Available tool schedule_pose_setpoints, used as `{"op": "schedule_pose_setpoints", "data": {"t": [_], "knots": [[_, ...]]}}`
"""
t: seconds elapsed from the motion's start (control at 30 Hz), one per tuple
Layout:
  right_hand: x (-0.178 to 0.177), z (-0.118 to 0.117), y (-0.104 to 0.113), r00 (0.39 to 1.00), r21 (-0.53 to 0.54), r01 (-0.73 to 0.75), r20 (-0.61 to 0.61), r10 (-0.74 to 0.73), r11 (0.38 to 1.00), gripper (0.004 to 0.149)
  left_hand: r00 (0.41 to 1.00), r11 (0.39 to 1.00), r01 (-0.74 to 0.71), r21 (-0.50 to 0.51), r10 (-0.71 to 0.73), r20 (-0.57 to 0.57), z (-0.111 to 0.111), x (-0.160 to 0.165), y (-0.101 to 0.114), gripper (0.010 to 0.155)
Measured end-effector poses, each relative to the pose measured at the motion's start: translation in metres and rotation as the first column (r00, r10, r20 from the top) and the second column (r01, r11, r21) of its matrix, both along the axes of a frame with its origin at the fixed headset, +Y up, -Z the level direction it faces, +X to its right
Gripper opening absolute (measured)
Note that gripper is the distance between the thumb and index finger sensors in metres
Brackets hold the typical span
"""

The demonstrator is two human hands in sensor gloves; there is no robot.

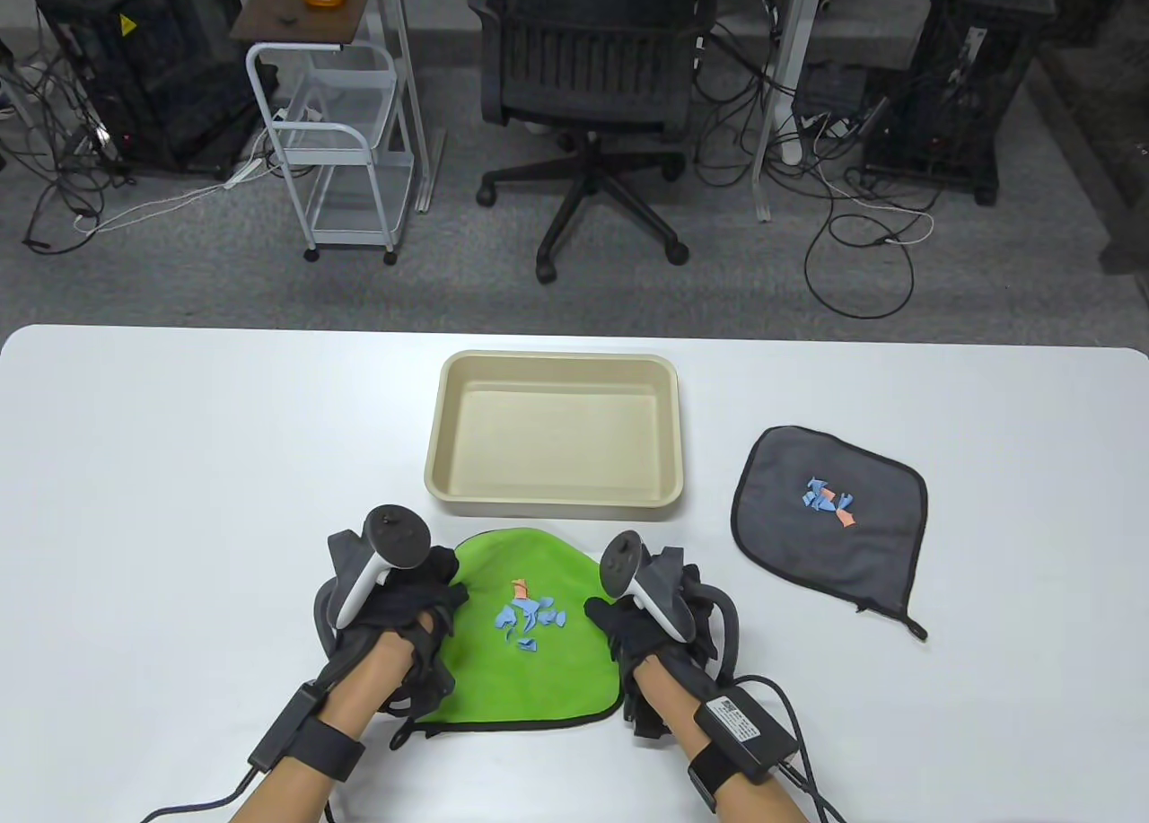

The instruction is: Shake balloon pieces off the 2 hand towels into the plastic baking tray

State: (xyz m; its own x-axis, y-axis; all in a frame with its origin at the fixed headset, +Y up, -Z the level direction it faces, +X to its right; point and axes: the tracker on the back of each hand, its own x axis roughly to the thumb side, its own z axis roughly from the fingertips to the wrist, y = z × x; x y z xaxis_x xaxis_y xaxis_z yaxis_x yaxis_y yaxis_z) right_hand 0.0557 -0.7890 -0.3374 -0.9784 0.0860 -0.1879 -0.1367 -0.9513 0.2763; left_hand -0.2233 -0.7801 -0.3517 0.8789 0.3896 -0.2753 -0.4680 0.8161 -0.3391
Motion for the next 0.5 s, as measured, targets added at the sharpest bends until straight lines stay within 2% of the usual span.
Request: {"op": "schedule_pose_setpoints", "data": {"t": [0.07, 0.17, 0.33, 0.5], "knots": [[-0.001, 0.0, -0.001, 1.0, 0.036, 0.012, -0.002, -0.012, 0.999, 0.052, 1.0, 1.0, 0.004, -0.008, -0.004, 0.005, 0.0, 0.0, 0.0, 0.033], [0.002, 0.001, -0.003, 0.991, 0.043, 0.13, 0.018, -0.131, 0.991, 0.04, 1.0, 1.0, -0.005, -0.009, 0.005, 0.004, 0.0, -0.001, 0.001, 0.033], [0.007, 0.002, 0.007, 0.954, 0.092, 0.295, 0.025, -0.299, 0.951, 0.039, 1.0, 1.0, -0.014, -0.005, 0.014, 0.0, 0.001, 0.0, 0.003, 0.033], [0.007, 0.004, 0.03, 0.89, 0.153, 0.451, -0.008, -0.455, 0.88, 0.043, 1.0, 1.0, -0.03, -0.008, 0.03, 0.002, 0.003, 0.008, 0.012, 0.033]]}}
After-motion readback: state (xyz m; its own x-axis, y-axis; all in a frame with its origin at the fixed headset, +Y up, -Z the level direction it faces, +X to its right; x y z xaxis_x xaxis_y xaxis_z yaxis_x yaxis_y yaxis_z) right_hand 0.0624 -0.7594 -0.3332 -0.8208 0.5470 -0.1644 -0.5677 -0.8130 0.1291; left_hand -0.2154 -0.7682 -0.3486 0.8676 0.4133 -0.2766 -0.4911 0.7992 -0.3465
